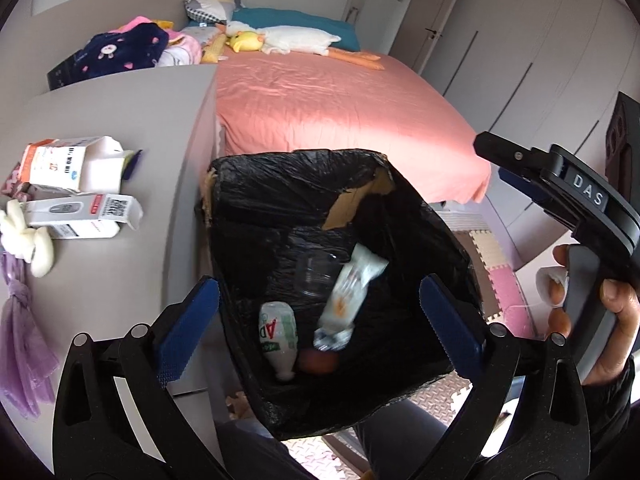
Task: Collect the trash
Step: 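Carry cube and wrapper over the bin and open both grippers, then return the left gripper to the desk and grasp the purple bag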
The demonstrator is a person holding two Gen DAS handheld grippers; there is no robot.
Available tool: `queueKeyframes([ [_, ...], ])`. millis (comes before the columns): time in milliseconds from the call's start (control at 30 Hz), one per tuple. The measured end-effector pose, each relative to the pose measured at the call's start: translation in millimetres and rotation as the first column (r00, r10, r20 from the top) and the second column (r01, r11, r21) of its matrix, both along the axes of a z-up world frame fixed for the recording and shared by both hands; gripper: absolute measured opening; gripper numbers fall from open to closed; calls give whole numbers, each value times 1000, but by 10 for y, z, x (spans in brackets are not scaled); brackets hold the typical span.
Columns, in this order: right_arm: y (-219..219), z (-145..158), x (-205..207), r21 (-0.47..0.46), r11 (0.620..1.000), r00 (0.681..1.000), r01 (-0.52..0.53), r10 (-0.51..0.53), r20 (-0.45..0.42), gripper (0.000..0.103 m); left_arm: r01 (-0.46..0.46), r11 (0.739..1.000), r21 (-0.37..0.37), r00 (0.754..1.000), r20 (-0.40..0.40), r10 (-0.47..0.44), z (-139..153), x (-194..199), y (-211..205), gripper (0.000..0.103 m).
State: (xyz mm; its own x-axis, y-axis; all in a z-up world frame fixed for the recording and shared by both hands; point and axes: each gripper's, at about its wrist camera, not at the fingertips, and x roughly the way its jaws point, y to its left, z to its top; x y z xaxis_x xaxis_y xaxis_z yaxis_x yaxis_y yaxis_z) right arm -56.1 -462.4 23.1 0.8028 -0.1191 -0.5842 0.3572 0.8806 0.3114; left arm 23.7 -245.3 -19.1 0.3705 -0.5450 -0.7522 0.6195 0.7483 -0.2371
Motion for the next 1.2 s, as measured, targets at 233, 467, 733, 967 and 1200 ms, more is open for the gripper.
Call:
queueKeyframes([
  [233,162,4,66,-10,999,999,-45,45,4,81,-57,998,26,997,57,56,81,-4,179,97],
  [467,422,-35,162,-23,993,993,-118,118,3,81,-126,992,22,990,66,124,68,74,440,97],
  [733,687,-55,302,-36,986,987,-164,163,-8,81,-198,980,30,977,81,195,86,145,761,97],
  [967,905,-85,439,-39,978,979,-204,204,-15,81,-258,966,25,963,85,255,86,218,1059,97],
  [1200,1175,-136,600,-44,962,963,-268,267,-26,81,-337,941,38,940,64,334,11,316,1355,97],
])
